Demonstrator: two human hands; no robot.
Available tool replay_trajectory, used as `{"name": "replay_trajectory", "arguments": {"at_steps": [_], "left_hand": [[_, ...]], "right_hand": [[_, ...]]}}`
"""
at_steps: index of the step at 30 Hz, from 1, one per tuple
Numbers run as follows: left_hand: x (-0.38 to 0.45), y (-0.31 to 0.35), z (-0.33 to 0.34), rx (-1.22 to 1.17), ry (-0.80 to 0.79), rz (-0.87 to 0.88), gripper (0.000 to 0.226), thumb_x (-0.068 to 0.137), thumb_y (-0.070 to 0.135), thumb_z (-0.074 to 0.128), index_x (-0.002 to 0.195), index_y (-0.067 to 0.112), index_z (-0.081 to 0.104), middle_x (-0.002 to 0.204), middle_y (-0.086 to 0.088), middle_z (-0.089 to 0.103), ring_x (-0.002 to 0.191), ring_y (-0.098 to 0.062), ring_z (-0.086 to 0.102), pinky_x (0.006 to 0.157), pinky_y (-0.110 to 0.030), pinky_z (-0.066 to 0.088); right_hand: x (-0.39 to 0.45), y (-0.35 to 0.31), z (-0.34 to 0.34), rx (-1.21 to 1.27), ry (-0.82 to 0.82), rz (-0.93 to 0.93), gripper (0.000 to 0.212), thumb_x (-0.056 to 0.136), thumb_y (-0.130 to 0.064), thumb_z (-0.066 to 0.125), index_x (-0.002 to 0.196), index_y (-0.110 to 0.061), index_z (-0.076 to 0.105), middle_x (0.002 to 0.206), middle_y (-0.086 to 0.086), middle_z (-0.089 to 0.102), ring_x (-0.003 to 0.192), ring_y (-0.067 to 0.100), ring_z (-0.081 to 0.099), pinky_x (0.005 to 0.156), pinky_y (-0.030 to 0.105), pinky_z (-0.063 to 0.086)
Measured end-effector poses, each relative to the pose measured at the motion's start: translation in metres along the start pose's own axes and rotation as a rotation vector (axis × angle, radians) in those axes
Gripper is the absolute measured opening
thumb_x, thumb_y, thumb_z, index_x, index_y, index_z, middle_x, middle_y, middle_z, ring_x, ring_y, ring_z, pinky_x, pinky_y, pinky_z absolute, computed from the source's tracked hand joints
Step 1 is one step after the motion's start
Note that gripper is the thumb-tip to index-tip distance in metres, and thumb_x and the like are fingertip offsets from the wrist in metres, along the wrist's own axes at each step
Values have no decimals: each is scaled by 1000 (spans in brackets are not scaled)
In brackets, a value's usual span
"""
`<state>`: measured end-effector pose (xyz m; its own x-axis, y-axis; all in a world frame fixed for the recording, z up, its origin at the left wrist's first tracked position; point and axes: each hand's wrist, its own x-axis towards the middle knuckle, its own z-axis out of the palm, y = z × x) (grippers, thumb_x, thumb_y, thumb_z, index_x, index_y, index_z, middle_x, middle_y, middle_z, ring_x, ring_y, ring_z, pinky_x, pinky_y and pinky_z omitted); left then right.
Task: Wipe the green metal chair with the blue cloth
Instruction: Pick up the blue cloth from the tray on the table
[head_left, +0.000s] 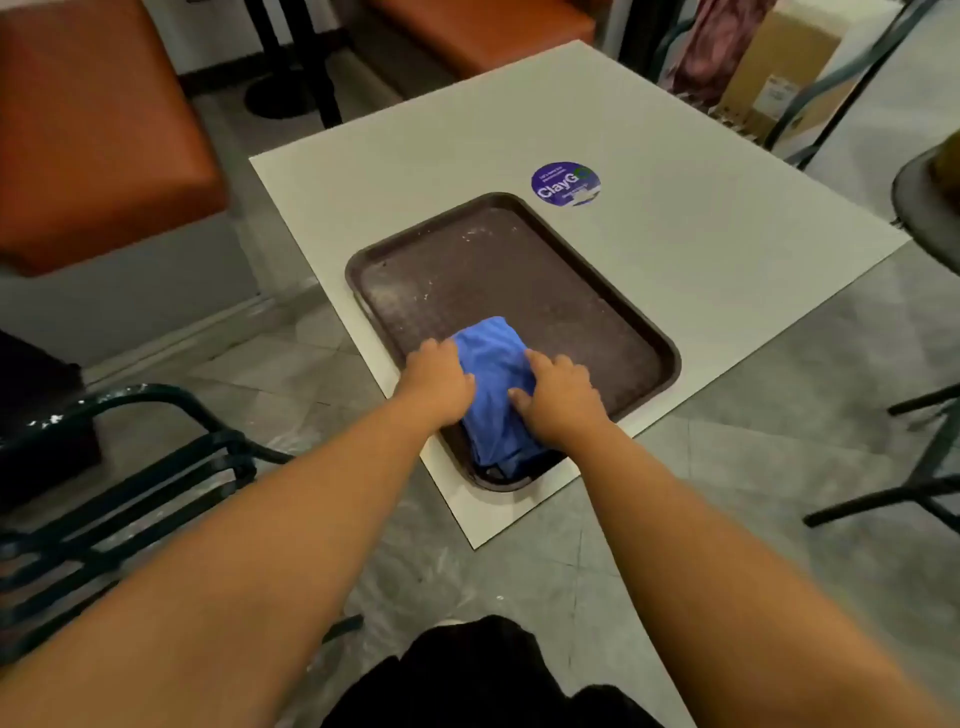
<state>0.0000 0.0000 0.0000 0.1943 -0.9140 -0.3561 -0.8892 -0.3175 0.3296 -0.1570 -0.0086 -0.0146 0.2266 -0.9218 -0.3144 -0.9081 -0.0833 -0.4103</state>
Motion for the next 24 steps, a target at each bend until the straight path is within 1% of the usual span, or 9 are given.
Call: {"name": "replay_trajectory", "arguments": {"at_steps": [2, 4, 7, 9, 11, 13, 17, 20, 24], "left_hand": [[10, 0, 1, 18, 37, -184, 54, 91, 36, 53, 133, 5, 44, 136, -16, 41, 122, -33, 46, 90, -36, 43], [15, 0, 1, 37, -9, -303, 60, 86, 46, 57, 132, 8, 47, 134, -14, 44, 117, -31, 50, 83, -33, 43], [16, 6, 4, 164, -51, -275, 62, 85, 53, 56, 132, 14, 49, 133, -10, 46, 119, -29, 48, 89, -34, 45], [18, 4, 5, 172, -49, -230, 56, 86, 50, 54, 128, 13, 52, 129, -10, 51, 118, -29, 49, 89, -35, 47], [18, 0, 4, 12, -67, -174, 45, 88, 41, 53, 118, 7, 57, 117, -12, 58, 109, -31, 54, 77, -34, 47], [13, -5, 1, -300, -65, -115, 33, 91, 30, 50, 113, 6, 54, 103, -9, 57, 97, -30, 55, 69, -32, 41], [8, -25, -15, -844, 28, -151, 19, 94, 28, 45, 108, 15, 48, 100, -4, 56, 89, -22, 54, 78, -38, 47], [4, -49, -37, -972, 119, -163, 11, 91, 35, 46, 94, 24, 45, 97, -4, 58, 90, -25, 57, 82, -45, 51], [-17, -83, -73, -980, 245, -106, 18, 96, 28, 46, 111, 19, 41, 107, -4, 58, 94, -18, 58, 79, -32, 50]], "right_hand": [[6, 2, -2, 86, 4, 25, 62, 93, -43, 52, 144, -16, 30, 138, 16, 41, 125, 35, 39, 99, 48, 40], [15, 5, -4, 134, -9, 80, 56, 91, -42, 55, 135, -9, 40, 130, 17, 49, 118, 34, 47, 93, 43, 45], [23, 4, -2, 85, -63, 76, 39, 89, -38, 59, 110, -6, 52, 108, 13, 60, 98, 30, 57, 74, 35, 44], [25, 1, -4, 104, -71, 48, 27, 87, -34, 61, 96, -12, 50, 88, 5, 57, 84, 25, 54, 65, 30, 40], [24, -3, -8, 230, -87, 32, 22, 86, -30, 61, 90, -15, 46, 77, -2, 50, 75, 20, 51, 57, 26, 37], [21, -7, -15, 372, -78, 6, 19, 86, -28, 60, 91, -15, 46, 79, -3, 51, 75, 17, 51, 57, 25, 37], [15, -26, -26, 615, -12, -60, 22, 89, -27, 61, 101, -14, 48, 88, -3, 56, 78, 11, 53, 61, 23, 41], [15, -54, -26, 700, 26, -143, 24, 89, -27, 63, 105, -16, 48, 94, -5, 60, 86, 11, 58, 72, 29, 48], [16, -100, -16, 794, -35, -262, 26, 89, -26, 63, 108, -20, 46, 100, -5, 62, 92, 14, 61, 80, 37, 52]]}}
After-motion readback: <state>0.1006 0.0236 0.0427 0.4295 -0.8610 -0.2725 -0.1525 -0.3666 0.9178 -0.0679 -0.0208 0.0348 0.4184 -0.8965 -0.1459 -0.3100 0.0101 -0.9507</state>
